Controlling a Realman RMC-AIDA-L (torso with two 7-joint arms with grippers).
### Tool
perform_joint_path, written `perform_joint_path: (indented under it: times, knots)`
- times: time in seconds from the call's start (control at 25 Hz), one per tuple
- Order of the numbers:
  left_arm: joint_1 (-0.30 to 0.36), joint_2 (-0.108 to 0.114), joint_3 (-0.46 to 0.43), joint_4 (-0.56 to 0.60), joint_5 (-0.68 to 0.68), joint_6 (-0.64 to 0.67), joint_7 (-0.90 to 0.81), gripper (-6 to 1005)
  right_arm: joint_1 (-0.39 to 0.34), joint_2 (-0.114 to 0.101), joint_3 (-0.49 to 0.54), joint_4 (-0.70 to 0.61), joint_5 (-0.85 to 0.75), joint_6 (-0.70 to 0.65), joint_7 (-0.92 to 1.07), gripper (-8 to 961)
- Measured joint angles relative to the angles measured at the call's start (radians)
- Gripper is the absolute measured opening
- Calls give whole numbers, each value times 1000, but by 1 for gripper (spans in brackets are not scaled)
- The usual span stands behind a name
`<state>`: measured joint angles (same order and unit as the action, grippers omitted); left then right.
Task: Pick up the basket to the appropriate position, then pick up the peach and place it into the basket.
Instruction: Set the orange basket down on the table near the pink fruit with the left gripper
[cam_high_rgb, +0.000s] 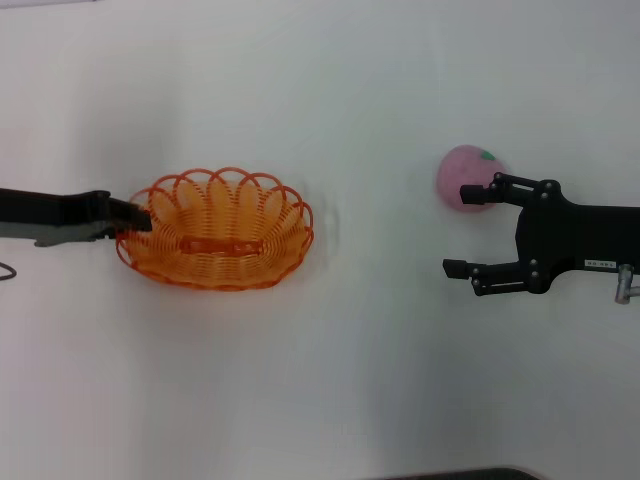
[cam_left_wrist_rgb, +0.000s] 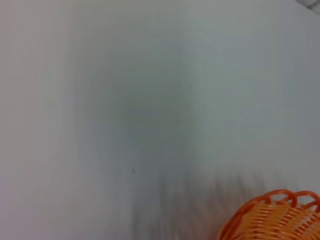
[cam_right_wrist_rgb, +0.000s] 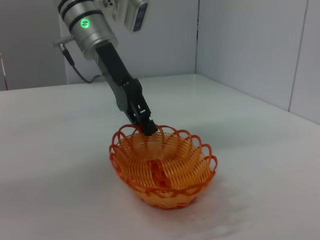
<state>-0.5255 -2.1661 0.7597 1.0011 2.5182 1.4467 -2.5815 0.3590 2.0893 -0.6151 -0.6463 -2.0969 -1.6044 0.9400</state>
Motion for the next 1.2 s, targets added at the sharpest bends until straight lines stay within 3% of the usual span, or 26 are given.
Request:
perform_joint_path:
  times: [0.16, 0.24, 0.48, 0.84, 1.2]
  knots:
    - [8, 2, 0, 39, -15, 20, 4, 247, 0, 0, 0, 0, 0, 0, 1, 947]
    - [10, 2, 1, 47, -16, 23, 4, 442, 0, 0, 0, -1, 0, 0, 1, 947]
    - [11, 2, 14, 52, -11, 22, 2, 666, 1, 0, 2, -1, 1, 0, 2, 947]
    - [12, 2, 13, 57, -15, 20, 11, 829, 3, 0, -1, 0, 2, 0, 0, 946]
    - [41, 3, 4, 48, -102, 17, 228, 895, 4, 0, 2, 4, 2, 0, 1, 947]
